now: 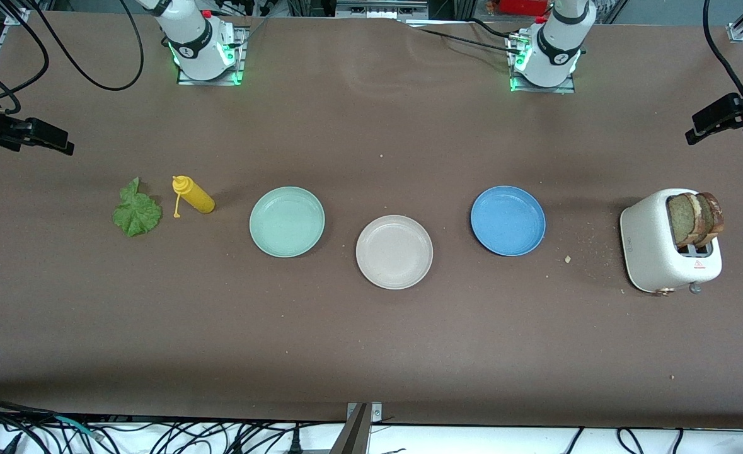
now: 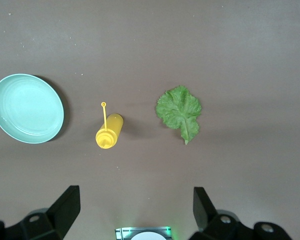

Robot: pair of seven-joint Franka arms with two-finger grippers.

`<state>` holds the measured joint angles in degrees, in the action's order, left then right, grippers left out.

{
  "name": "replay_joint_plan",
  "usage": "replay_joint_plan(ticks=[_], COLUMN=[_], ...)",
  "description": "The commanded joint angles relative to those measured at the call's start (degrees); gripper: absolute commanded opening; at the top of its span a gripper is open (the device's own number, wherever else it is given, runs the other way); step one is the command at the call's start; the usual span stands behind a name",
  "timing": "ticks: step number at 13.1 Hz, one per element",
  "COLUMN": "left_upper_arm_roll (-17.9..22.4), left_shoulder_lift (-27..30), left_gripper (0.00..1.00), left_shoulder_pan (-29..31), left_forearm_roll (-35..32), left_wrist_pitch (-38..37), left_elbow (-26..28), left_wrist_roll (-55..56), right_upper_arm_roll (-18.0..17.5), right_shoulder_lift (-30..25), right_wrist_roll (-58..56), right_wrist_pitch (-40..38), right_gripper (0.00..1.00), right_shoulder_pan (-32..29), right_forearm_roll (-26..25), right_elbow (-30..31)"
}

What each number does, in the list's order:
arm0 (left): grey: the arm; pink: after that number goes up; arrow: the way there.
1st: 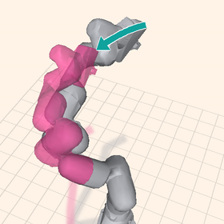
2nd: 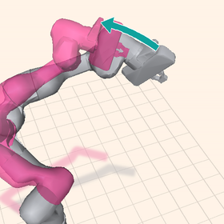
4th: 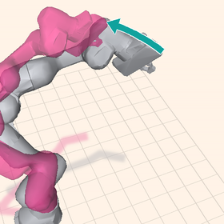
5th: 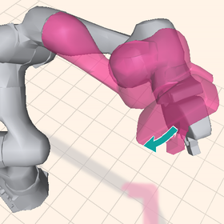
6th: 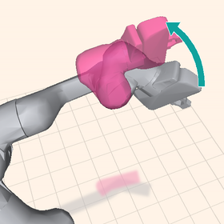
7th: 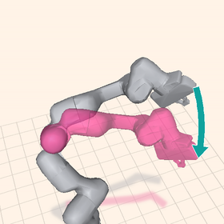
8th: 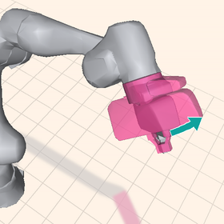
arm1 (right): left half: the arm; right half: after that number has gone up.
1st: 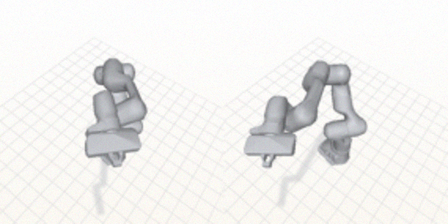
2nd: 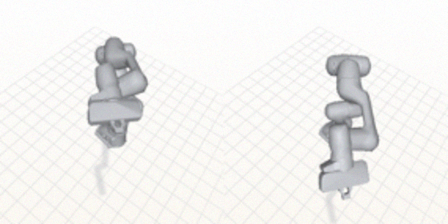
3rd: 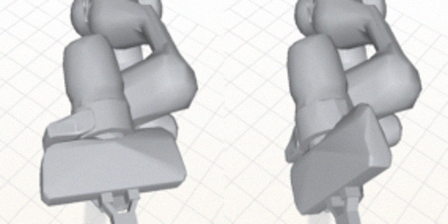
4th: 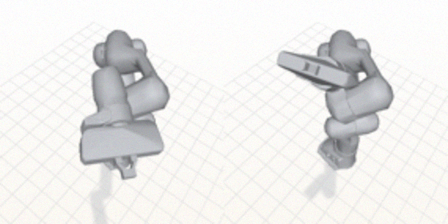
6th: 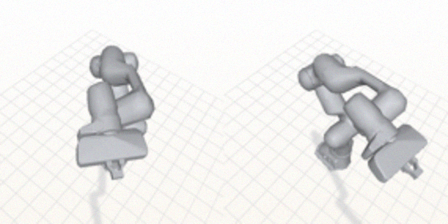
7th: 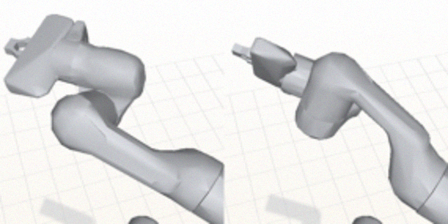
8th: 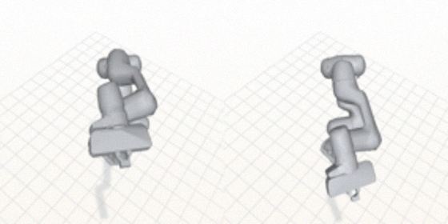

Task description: Make sandwich in beige plate with both arms

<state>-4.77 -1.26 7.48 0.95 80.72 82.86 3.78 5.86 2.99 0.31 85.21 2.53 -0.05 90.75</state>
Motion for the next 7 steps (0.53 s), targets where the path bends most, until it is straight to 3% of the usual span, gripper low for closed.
replay_joint_plan(ticks=[1,7], left_upper_arm_roll=[-0.5,-0.42], left_shoulder_lift=[0.03,-2.16], left_gripper=[1.0,1.0], left_shoulder_pan=[0.25,0.34], left_forearm_roll=[-0.95,-0.95], left_wrist_pitch=[-0.47,-0.12], left_elbow=[-0.51,-0.42], left_wrist_roll=[-0.44,-0.62], right_upper_arm_roll=[0.2,1.78], right_shoulder_lift=[-0.35,0.44], right_wrist_roll=[0.57,0.66], right_wrist_pitch=[-0.31,0.04], right_gripper=[1.0,1.0], right_shoulder_pan=[-0.16,-0.25], right_forearm_roll=[0.67,-0.03], right_elbow=[0.31,0.75])
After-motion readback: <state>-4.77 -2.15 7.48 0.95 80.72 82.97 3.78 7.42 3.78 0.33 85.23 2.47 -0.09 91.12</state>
